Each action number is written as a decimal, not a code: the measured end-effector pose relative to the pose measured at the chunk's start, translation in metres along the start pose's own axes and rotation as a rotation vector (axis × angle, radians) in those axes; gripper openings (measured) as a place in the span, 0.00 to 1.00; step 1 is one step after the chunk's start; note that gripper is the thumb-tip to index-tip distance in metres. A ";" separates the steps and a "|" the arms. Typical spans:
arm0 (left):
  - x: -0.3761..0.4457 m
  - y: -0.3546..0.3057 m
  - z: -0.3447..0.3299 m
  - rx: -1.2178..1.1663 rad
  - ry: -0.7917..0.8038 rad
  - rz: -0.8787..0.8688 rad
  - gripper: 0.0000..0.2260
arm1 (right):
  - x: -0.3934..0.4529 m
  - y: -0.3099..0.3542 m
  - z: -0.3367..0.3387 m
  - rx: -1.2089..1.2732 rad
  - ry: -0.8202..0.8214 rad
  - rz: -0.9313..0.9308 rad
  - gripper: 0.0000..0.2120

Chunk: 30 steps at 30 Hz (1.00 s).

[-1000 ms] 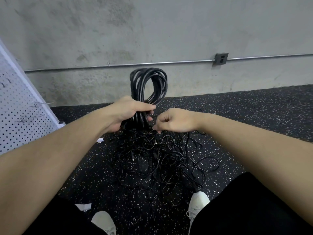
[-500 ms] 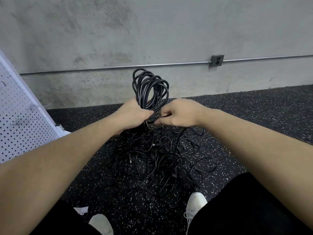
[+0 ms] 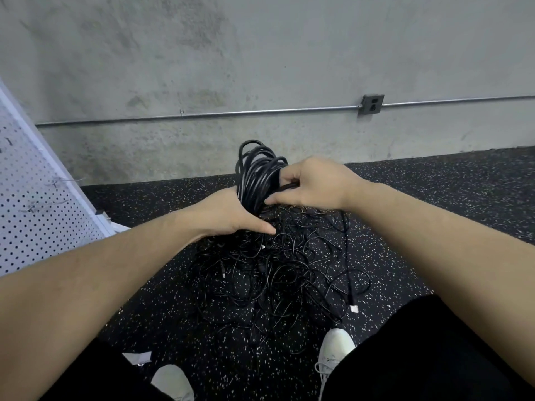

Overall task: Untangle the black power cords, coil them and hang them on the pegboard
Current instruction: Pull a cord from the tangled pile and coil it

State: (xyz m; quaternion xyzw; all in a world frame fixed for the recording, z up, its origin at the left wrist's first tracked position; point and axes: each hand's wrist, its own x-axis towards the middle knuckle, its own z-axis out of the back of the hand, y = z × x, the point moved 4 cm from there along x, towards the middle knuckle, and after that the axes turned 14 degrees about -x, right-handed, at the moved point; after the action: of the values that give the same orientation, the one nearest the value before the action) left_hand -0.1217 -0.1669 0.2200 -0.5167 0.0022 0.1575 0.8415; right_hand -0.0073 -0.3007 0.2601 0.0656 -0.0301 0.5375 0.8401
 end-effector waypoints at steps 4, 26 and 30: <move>0.003 0.015 -0.001 0.019 -0.052 0.110 0.09 | 0.000 0.007 -0.001 0.017 0.021 0.031 0.20; -0.009 0.017 -0.008 0.853 0.276 0.081 0.11 | 0.017 0.022 0.009 0.177 0.000 0.257 0.11; -0.015 0.002 -0.008 0.906 0.224 -0.116 0.06 | 0.025 0.012 -0.002 0.384 0.006 0.146 0.13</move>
State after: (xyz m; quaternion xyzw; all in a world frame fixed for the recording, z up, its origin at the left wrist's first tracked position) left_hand -0.1352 -0.1774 0.2169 -0.1106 0.1327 0.0369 0.9843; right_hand -0.0076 -0.2733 0.2621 0.2206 0.0706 0.5931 0.7711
